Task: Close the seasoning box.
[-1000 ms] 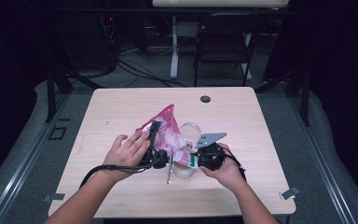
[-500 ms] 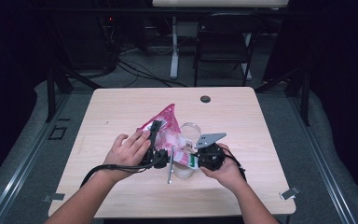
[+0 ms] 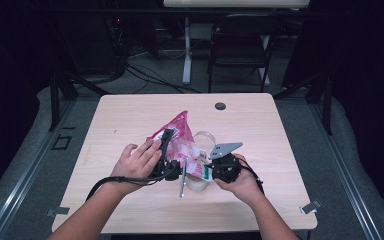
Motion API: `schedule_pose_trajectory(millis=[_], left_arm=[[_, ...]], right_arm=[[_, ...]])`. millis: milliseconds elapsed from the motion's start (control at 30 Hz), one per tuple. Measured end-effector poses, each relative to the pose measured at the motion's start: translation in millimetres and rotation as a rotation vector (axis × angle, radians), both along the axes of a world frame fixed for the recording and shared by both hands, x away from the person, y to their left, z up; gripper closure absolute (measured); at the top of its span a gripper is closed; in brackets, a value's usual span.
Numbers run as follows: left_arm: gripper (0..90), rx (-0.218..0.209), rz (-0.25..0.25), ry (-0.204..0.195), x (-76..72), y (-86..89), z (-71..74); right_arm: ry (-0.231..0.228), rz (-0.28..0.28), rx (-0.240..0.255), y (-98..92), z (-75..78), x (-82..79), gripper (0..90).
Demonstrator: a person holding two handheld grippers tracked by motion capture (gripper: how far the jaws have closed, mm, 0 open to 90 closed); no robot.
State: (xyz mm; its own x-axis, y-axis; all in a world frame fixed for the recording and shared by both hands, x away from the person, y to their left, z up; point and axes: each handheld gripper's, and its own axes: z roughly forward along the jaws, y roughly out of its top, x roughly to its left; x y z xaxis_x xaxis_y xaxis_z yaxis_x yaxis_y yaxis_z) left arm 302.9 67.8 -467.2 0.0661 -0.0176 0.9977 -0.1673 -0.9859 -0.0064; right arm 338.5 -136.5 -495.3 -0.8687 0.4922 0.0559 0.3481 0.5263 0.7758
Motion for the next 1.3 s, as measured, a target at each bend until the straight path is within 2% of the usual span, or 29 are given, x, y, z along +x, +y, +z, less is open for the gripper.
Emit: schedule_pose_trajectory(millis=[200,833,1233,1300], left_arm=[[64.4,-0.011,-0.002,0.001,-1.6,0.0,1.0],[64.4,-0.003,-0.003,-0.007,-1.9,-0.8,2.5],[64.4,-0.014,-0.001,0.007,-1.6,-0.2,1.1],[64.3,-0.003,0.004,0.003,-2.3,-0.6,2.0]], right_arm=[[0.000,0.009,-0.003,0.5,0.7,-0.5,90.0],[-0.002,0.008,-0.006,0.4,0.9,-0.5,90.0],[0.001,0.010,-0.006,0.7,0.4,-0.1,90.0],[0.001,0.009,-0.007,0.9,0.4,-0.2,90.0]])
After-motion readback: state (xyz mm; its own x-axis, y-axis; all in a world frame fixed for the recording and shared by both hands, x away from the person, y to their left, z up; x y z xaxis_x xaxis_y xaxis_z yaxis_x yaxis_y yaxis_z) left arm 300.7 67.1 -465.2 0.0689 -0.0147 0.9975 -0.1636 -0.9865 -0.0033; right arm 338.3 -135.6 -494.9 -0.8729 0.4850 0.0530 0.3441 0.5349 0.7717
